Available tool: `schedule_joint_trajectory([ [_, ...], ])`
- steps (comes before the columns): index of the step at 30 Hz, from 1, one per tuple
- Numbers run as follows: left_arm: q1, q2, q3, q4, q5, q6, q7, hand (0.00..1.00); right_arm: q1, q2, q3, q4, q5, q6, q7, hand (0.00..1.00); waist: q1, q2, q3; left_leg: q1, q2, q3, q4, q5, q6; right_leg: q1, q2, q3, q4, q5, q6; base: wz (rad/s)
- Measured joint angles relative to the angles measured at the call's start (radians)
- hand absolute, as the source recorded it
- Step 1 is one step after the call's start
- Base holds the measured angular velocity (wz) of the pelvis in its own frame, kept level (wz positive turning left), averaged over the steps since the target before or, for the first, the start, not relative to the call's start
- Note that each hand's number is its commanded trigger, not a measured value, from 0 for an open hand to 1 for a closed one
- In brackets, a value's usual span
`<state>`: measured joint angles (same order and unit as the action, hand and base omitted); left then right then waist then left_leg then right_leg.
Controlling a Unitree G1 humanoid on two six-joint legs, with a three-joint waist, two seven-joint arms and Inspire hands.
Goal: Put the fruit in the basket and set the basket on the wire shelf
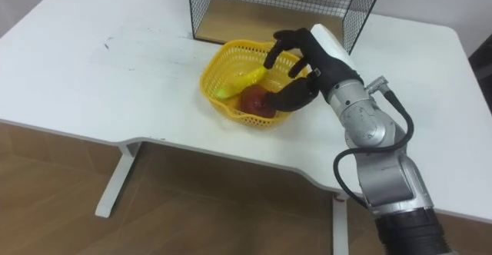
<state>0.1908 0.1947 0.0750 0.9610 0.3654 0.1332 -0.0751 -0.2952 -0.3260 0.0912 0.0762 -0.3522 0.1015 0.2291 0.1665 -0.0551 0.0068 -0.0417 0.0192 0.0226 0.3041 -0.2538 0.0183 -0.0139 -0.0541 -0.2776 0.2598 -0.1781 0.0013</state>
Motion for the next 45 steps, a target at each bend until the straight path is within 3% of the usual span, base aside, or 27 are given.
schedule_joint_trajectory([
  [17, -0.002, -0.001, 0.000, 0.000, -0.021, -0.004, 0.005, 0.00, 0.000, 0.000, 0.000, -0.001, 0.052, 0.000, -0.023, 0.00, -0.005, -0.013, -0.0001, 0.001, -0.006, -0.003, -0.004, 0.000, 0.001, -0.002, -0.002, 0.000, 0.000, -0.002, 0.003, 0.00],
  [21, 0.003, 0.000, 0.002, 0.004, -0.054, -0.009, 0.006, 0.00, 0.000, -0.001, -0.002, -0.011, 0.126, -0.003, -0.041, 0.00, -0.018, -0.025, 0.0030, 0.001, 0.001, -0.004, -0.001, 0.000, 0.001, 0.004, -0.002, 0.003, -0.005, -0.002, 0.003, 0.01],
  [26, 0.028, -0.001, 0.014, 0.012, -0.122, -0.014, 0.030, 0.00, 0.004, 0.000, -0.042, -0.033, 0.239, -0.005, -0.071, 0.00, -0.041, -0.016, 0.0057, 0.000, 0.003, 0.000, 0.004, -0.001, 0.001, 0.007, -0.001, 0.004, -0.004, -0.002, 0.003, 0.04],
  [28, 0.046, -0.004, 0.044, 0.017, -0.180, -0.022, 0.040, 0.00, 0.011, -0.001, -0.065, -0.059, 0.256, -0.009, -0.104, 0.00, -0.053, -0.006, -0.0002, 0.000, 0.003, 0.000, 0.004, -0.001, 0.001, 0.007, -0.001, 0.003, -0.005, -0.002, 0.003, 0.00],
  [29, 0.049, -0.007, 0.066, 0.030, -0.222, -0.027, 0.051, 0.00, 0.039, -0.001, -0.092, -0.086, 0.281, -0.021, -0.129, 0.00, -0.053, 0.002, -0.0074, 0.004, 0.003, 0.000, 0.002, -0.001, 0.001, 0.010, -0.001, 0.004, -0.006, -0.002, 0.003, 0.00],
  [31, 0.059, -0.013, 0.111, 0.046, -0.296, -0.031, 0.072, 0.00, 0.068, -0.001, -0.122, -0.108, 0.329, -0.030, -0.155, 0.00, -0.054, 0.015, -0.0084, 0.019, 0.003, 0.003, -0.007, 0.000, 0.001, 0.022, 0.000, 0.005, -0.007, -0.002, 0.003, -0.02],
  [33, 0.071, -0.028, 0.179, 0.044, -0.373, -0.034, 0.106, 0.00, 0.120, 0.000, -0.174, -0.127, 0.357, -0.038, -0.185, 0.00, -0.058, 0.028, -0.0151, 0.025, 0.002, 0.004, -0.011, 0.000, 0.001, 0.024, -0.001, 0.004, -0.007, -0.002, 0.003, 0.00],
  [38, 0.074, -0.030, 0.262, 0.039, -0.632, -0.062, 0.192, 0.00, 0.225, 0.000, -0.241, -0.128, 0.402, -0.040, -0.257, 0.00, -0.068, 0.051, -0.0053, 0.038, 0.003, 0.005, -0.013, 0.000, 0.000, 0.042, 0.000, 0.009, -0.017, -0.002, 0.003, 0.00],
  [42, 0.073, -0.035, 0.378, -0.049, -0.703, -0.071, 0.303, 0.00, 0.271, 0.002, -0.284, -0.128, 0.419, -0.039, -0.307, 0.00, -0.080, 0.061, -0.0084, 0.034, 0.003, 0.005, -0.014, 0.001, 0.000, 0.032, -0.002, 0.023, -0.018, -0.002, 0.003, -0.05],
  [45, 0.064, -0.035, 0.424, -0.112, -0.735, -0.083, 0.392, 0.00, 0.283, 0.002, -0.319, -0.128, 0.438, -0.039, -0.338, 0.00, -0.085, 0.065, -0.0138, 0.045, 0.001, 0.008, -0.024, 0.001, 0.000, 0.036, 0.001, 0.028, -0.018, -0.003, 0.005, -0.07],
])
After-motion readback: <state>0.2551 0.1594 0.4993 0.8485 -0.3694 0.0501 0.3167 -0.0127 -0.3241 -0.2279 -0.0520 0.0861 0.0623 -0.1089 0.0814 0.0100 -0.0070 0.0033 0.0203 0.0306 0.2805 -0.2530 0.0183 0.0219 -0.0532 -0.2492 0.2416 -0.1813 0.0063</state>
